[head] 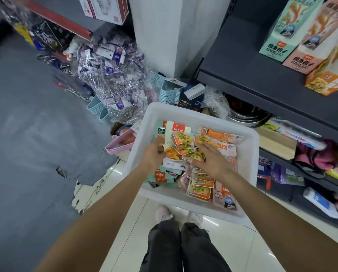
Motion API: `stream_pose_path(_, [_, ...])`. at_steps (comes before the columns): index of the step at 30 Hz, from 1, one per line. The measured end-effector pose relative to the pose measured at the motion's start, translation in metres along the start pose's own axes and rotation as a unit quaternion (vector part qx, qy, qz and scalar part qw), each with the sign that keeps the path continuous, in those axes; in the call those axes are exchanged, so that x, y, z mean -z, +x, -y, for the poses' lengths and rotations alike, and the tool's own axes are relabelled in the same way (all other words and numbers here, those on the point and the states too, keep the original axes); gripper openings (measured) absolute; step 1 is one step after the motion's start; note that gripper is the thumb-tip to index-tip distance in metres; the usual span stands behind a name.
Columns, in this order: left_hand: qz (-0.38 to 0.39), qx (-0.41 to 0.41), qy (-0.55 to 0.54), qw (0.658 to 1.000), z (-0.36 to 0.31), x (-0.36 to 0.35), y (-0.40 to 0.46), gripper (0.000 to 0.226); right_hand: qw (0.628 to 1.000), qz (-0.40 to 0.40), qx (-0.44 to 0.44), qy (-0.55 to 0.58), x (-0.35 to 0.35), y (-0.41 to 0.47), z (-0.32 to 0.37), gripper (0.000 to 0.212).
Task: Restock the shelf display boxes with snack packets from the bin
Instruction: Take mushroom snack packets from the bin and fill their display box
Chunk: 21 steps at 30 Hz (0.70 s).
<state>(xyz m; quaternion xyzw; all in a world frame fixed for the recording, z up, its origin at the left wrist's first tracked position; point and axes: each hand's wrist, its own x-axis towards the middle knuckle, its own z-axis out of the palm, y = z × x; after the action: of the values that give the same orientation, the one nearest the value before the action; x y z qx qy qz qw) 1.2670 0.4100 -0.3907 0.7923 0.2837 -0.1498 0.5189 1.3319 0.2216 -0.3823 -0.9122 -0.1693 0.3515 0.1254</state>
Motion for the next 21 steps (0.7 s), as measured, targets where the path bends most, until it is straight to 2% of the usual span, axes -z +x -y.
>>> stream_pose_path(3, [-0.045, -0.029, 0.021, 0.998, -0.007, 0.015, -0.008, 0.035, 1.0, 0.003, -0.004, -0.001, 0.002, -0.003, 0.0, 0.072])
stream_pose_path(5, [-0.103, -0.065, 0.029, 0.992, -0.011, 0.028, -0.015, 0.034, 1.0, 0.013, -0.013, 0.004, 0.003, -0.003, 0.001, 0.072])
stream_pose_path(8, [-0.157, -0.097, 0.012, 0.983, -0.019, 0.045, -0.025, 0.035, 0.999, 0.028, -0.018, 0.008, 0.011, -0.002, 0.009, 0.07])
stream_pose_path(10, [-0.138, -0.109, -0.004, 0.984, -0.031, 0.053, -0.029, 0.034, 0.998, 0.015, 0.0, 0.056, 0.021, -0.004, 0.018, 0.064])
stream_pose_path(13, [-0.098, -0.139, -0.023, 0.985, -0.054, 0.055, -0.032, 0.033, 0.98, -0.052, 0.019, 0.193, 0.047, -0.014, 0.028, 0.054])
stream_pose_path(18, [-0.052, -0.197, -0.076, 0.976, -0.115, 0.035, -0.029, 0.031, 0.913, -0.184, 0.021, 0.363, 0.109, -0.038, 0.02, 0.041])
stream_pose_path(21, [0.003, -0.235, -0.105, 0.966, -0.168, 0.01, -0.027, 0.033, 0.875, -0.249, 0.023, 0.415, 0.149, -0.055, -0.01, 0.032])
